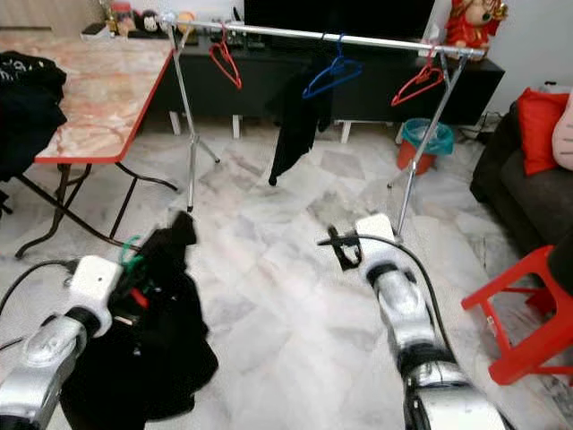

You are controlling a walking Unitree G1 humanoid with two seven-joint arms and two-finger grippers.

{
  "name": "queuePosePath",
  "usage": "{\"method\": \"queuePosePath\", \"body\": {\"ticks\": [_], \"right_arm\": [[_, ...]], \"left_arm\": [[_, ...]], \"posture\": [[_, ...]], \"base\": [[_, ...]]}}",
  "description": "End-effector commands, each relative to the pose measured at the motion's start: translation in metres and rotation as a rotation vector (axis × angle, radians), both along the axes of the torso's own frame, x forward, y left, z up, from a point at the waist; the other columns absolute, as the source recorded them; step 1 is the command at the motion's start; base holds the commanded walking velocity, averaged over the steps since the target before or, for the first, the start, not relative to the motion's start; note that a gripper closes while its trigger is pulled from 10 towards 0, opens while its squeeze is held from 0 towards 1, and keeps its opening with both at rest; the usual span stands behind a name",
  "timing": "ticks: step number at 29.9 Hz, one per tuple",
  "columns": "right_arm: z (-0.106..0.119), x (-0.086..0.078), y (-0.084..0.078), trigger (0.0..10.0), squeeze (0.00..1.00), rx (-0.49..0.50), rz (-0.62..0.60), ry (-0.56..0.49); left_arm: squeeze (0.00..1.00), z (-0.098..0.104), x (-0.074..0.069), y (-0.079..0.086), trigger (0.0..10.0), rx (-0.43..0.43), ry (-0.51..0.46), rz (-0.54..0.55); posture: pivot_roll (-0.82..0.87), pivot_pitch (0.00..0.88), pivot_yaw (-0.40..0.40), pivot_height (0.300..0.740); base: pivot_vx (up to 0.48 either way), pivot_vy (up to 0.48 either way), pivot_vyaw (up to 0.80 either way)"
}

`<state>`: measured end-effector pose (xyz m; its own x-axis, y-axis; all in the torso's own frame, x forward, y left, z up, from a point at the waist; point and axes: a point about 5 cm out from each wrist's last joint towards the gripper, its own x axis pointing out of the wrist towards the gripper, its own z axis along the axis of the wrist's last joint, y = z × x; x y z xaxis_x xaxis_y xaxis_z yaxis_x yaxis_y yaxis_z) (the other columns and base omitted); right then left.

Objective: Hang hanger

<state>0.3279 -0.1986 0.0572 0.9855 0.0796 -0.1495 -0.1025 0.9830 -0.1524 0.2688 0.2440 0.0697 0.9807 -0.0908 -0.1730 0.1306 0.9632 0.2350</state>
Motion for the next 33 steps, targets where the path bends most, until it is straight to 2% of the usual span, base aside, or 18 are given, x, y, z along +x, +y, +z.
{"method": "queuePosePath", "body": {"ticks": [1, 3, 4, 6, 8, 9, 12, 15, 20, 22, 25, 29, 33], "right_arm": [[-0.013, -0.011, -0.007, 10.0, 0.0, 0.029, -0.07, 0.032], [-0.033, -0.028, -0.007, 10.0, 0.0, 0.049, -0.11, 0.094], [-0.033, -0.028, -0.007, 10.0, 0.0, 0.049, -0.11, 0.094], [-0.054, -0.046, -0.006, 10.0, 0.0, 0.066, -0.145, 0.163], [-0.059, -0.051, -0.005, 10.0, 0.0, 0.066, -0.149, 0.182], [-0.071, -0.064, -0.004, 10.0, 0.0, 0.069, -0.17, 0.233], [-0.086, -0.082, -0.005, 10.0, 0.0, 0.078, -0.199, 0.301], [-0.097, -0.095, -0.008, 10.0, 0.0, 0.067, -0.229, 0.355], [-0.107, -0.11, -0.01, 10.0, 0.0, 0.064, -0.251, 0.419], [-0.113, -0.119, -0.014, 10.0, 0.0, 0.078, -0.295, 0.456], [-0.115, -0.121, -0.014, 10.0, 0.0, 0.094, -0.31, 0.461], [-0.121, -0.134, -0.014, 10.0, 0.0, 0.096, -0.308, 0.496], [-0.128, -0.149, -0.02, 10.0, 0.0, 0.161, -0.387, 0.517]], "left_arm": [[0.0, -0.008, -0.009, 0.007, 10.0, -0.009, -0.011, 0.064], [0.0, -0.023, -0.025, 0.011, 10.0, -0.007, 0.012, 0.108], [0.0, -0.023, -0.025, 0.011, 10.0, -0.007, 0.012, 0.108], [0.0, -0.038, -0.041, 0.016, 10.0, -0.005, 0.037, 0.163], [0.0, -0.042, -0.045, 0.017, 10.0, -0.002, 0.048, 0.17], [0.0, -0.051, -0.056, 0.02, 10.0, 0.011, 0.073, 0.19], [0.0, -0.064, -0.072, 0.025, 10.0, 0.026, 0.111, 0.226], [0.0, -0.073, -0.082, 0.029, 10.0, 0.03, 0.141, 0.265], [0.0, -0.085, -0.09, 0.033, 10.0, 0.009, 0.199, 0.31], [0.0, -0.092, -0.093, 0.035, 10.0, -0.012, 0.224, 0.345], [0.0, -0.094, -0.093, 0.036, 10.0, -0.025, 0.233, 0.359], [0.0, -0.105, -0.098, 0.036, 10.0, -0.045, 0.299, 0.381], [0.0, -0.11, -0.1, 0.038, 10.0, -0.05, 0.326, 0.392]], "posture": [[0.07, 0.0, -0.045, 0.74], [0.07, 0.0, -0.045, 0.74], [0.07, 0.0, -0.045, 0.74], [0.07, 0.0, -0.046, 0.74], [0.07, 0.0, -0.048, 0.74], [0.07, 0.0, -0.048, 0.74], [0.07, 0.0, -0.047, 0.74], [0.06, 0.0, -0.044, 0.74], [0.06, 0.0, -0.042, 0.74], [0.05, 0.0, -0.039, 0.74], [0.05, 0.0, -0.041, 0.74], [0.05, 0.0, -0.042, 0.74], [0.03, 0.0, -0.02, 0.74]], "base": [[0.0, 0.0, 0.0], [0.0, 0.0, 0.0], [0.0, 0.0, 0.0], [0.0, 0.0, 0.0], [0.0, 0.0, 0.0], [0.0, 0.0, 0.0], [0.0, 0.0, 0.0], [0.0, 0.0, 0.0], [0.0, 0.0, 0.0], [0.0, 0.0, 0.0], [0.0, 0.0, 0.0], [0.0, 0.0, 0.0], [0.0, 0.0, 0.0]]}}
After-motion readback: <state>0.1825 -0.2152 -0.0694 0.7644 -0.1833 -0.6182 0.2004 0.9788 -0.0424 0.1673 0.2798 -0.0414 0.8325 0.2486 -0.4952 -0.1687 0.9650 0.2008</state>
